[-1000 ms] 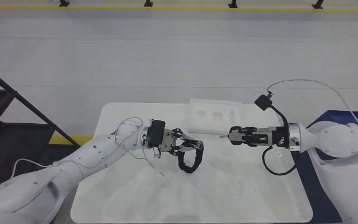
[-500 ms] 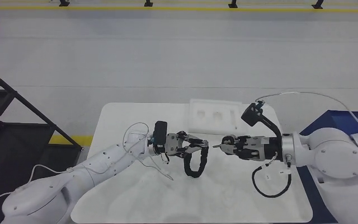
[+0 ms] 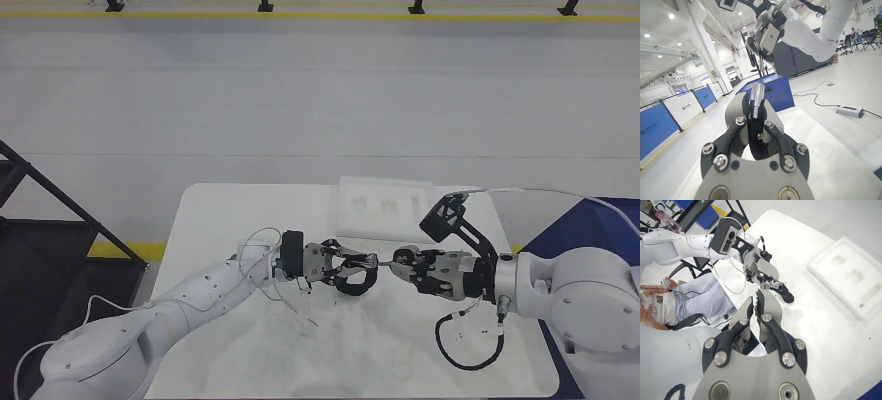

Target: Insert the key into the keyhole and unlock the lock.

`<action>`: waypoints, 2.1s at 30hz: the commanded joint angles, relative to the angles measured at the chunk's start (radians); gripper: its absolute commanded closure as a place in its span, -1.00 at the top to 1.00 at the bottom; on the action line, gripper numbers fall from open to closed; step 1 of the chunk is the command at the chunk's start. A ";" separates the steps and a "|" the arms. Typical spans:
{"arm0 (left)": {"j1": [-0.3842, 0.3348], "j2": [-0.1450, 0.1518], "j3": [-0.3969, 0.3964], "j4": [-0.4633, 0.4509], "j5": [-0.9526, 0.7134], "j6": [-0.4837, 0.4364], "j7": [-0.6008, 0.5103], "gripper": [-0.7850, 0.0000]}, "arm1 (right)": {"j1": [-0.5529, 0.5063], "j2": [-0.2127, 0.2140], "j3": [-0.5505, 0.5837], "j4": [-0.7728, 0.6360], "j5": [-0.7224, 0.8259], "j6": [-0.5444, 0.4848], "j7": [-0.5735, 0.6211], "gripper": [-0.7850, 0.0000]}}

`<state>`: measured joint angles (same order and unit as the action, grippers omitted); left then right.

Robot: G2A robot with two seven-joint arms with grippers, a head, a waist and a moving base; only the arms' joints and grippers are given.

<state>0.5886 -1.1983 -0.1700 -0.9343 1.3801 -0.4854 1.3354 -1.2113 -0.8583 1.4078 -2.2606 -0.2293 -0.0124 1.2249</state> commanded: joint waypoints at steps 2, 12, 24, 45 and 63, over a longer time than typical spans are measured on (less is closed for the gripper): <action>0.004 -0.009 0.000 0.009 0.010 0.013 0.013 -1.00 | -0.004 0.001 -0.011 -0.009 -0.033 0.015 -0.008 -1.00; 0.011 -0.021 0.000 0.024 0.016 0.041 0.041 -1.00 | -0.004 0.002 -0.035 -0.011 -0.054 0.035 -0.019 -1.00; 0.015 -0.017 0.000 0.029 -0.001 0.038 0.038 -1.00 | 0.001 0.006 -0.042 0.004 -0.025 0.006 -0.014 -1.00; 0.016 -0.015 0.000 0.022 -0.001 0.038 0.038 -1.00 | 0.005 0.006 -0.051 0.018 -0.015 -0.003 -0.018 -1.00; 0.016 -0.015 0.000 0.022 -0.001 0.038 0.038 -1.00 | 0.005 0.006 -0.051 0.018 -0.015 -0.003 -0.018 -0.78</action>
<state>0.6046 -1.2132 -0.1700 -0.9126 1.3786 -0.4476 1.3733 -1.2067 -0.8524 1.3569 -2.2421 -0.2442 -0.0159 1.2063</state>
